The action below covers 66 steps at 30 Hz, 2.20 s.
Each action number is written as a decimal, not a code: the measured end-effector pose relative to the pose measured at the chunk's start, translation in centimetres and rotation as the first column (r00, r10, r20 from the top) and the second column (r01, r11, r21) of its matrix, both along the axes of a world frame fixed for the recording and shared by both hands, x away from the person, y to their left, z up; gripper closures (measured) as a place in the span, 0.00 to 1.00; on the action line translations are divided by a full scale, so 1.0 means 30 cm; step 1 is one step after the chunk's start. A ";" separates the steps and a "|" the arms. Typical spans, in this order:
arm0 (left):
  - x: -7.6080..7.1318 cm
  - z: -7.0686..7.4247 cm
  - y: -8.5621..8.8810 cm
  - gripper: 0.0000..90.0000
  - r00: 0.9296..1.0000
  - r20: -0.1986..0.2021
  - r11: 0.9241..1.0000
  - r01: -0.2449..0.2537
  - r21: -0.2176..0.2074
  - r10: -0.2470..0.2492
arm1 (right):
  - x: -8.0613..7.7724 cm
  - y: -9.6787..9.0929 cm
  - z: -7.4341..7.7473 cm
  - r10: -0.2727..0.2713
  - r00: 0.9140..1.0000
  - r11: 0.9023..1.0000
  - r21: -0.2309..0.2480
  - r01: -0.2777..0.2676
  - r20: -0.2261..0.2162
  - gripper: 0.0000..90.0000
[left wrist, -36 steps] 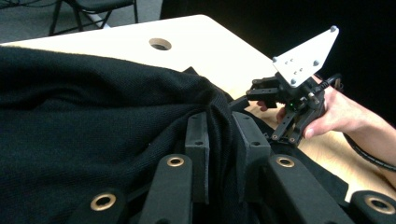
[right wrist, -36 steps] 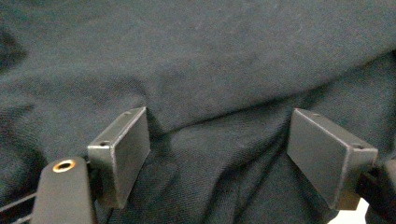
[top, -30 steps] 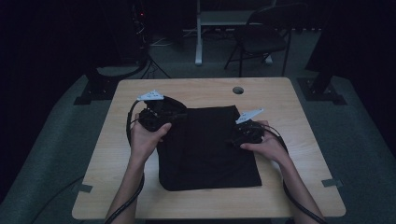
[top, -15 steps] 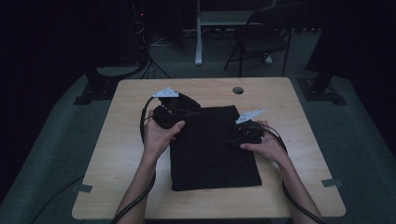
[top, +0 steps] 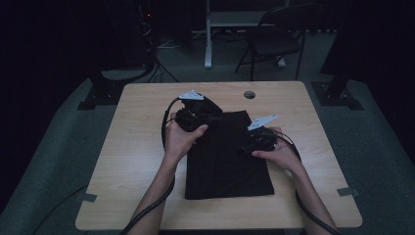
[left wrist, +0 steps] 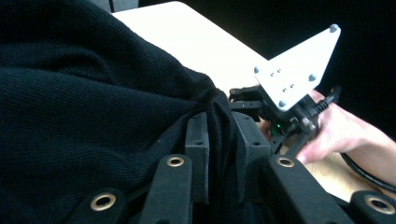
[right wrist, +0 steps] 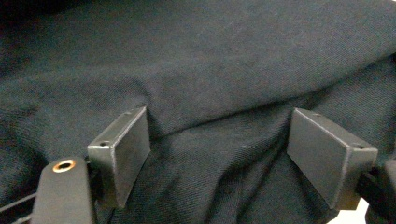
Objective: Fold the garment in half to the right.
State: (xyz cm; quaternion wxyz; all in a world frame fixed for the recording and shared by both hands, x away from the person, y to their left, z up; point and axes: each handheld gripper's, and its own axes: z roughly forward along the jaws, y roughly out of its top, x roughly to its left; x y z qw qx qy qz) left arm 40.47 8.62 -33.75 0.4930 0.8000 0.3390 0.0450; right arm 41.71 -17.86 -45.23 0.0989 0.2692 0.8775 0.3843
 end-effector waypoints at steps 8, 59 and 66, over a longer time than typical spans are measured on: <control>0.024 -0.034 -0.045 0.88 1.000 -0.019 1.000 0.010 0.012 -0.010 | -0.002 -0.001 -0.001 -0.003 1.000 1.000 0.005 0.003 0.000 0.23; 0.087 -0.162 -0.249 0.87 0.992 -0.122 0.992 0.057 0.112 -0.043 | -0.063 -0.044 0.043 0.041 0.997 0.999 -0.009 -0.040 0.072 0.27; 0.096 -0.184 -0.259 0.87 0.989 -0.140 0.991 0.060 0.119 -0.044 | -0.063 -0.091 0.022 -0.004 0.999 0.999 -0.054 0.006 0.033 0.35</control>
